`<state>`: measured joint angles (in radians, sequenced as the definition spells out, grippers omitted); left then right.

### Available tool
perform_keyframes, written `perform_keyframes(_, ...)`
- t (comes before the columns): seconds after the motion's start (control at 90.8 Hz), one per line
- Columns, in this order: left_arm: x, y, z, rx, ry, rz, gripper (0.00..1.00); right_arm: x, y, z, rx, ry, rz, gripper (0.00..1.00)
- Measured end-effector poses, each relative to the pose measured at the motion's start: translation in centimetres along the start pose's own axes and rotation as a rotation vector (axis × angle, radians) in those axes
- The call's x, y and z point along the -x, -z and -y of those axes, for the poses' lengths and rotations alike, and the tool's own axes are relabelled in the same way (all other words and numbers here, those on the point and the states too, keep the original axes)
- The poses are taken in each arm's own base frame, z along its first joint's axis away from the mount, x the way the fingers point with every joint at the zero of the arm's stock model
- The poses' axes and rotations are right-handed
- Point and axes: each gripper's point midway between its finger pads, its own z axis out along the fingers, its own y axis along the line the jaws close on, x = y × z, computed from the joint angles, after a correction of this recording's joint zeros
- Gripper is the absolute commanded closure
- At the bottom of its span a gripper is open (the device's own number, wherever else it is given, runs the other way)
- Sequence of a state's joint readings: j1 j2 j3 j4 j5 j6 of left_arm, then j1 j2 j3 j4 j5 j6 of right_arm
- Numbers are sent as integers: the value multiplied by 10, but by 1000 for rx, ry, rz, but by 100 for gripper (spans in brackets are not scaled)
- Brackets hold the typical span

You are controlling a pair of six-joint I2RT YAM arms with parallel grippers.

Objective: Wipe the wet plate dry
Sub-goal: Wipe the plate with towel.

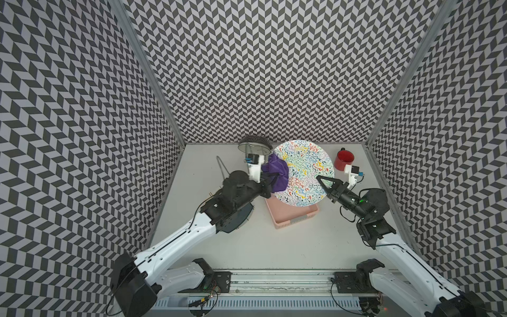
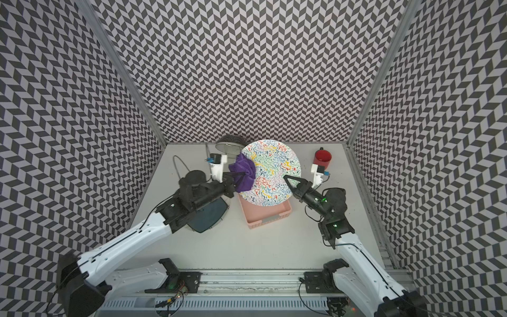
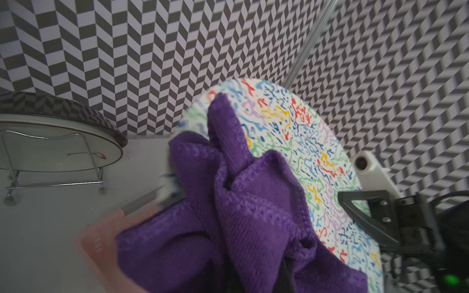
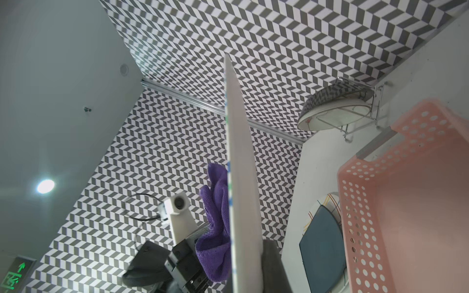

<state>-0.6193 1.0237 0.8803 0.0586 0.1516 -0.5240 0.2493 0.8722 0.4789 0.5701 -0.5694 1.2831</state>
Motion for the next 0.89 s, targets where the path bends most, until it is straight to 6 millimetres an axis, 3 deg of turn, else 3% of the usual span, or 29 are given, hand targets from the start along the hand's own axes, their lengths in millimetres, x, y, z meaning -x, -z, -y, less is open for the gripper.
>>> perform_keyframes(0.121, 81, 61, -10, -95, 165, 266, 100, 12, 9, -45, 189, -2, 41, 100)
perform_keyframes(0.231, 107, 84, 25, -324, 272, 327, 100, 6, 20, -82, 348, 21, 10, 100)
perform_keyframes(0.364, 105, 81, 49, -556, 406, 262, 100, -10, 21, -102, 460, 15, -71, 100)
perform_keyframes(0.529, 97, 65, 49, -674, 581, 176, 100, -43, 3, -96, 476, -45, -194, 100)
perform_keyframes(0.683, 100, 78, 75, -799, 619, 153, 100, -67, -18, -95, 486, -71, -278, 100)
perform_keyframes(0.793, 100, 84, 94, -870, 646, 154, 100, -71, -29, -114, 556, -44, -293, 100)
perform_keyframes(0.892, 85, 85, 121, -940, 683, 114, 100, -64, -39, -138, 638, -4, -287, 100)
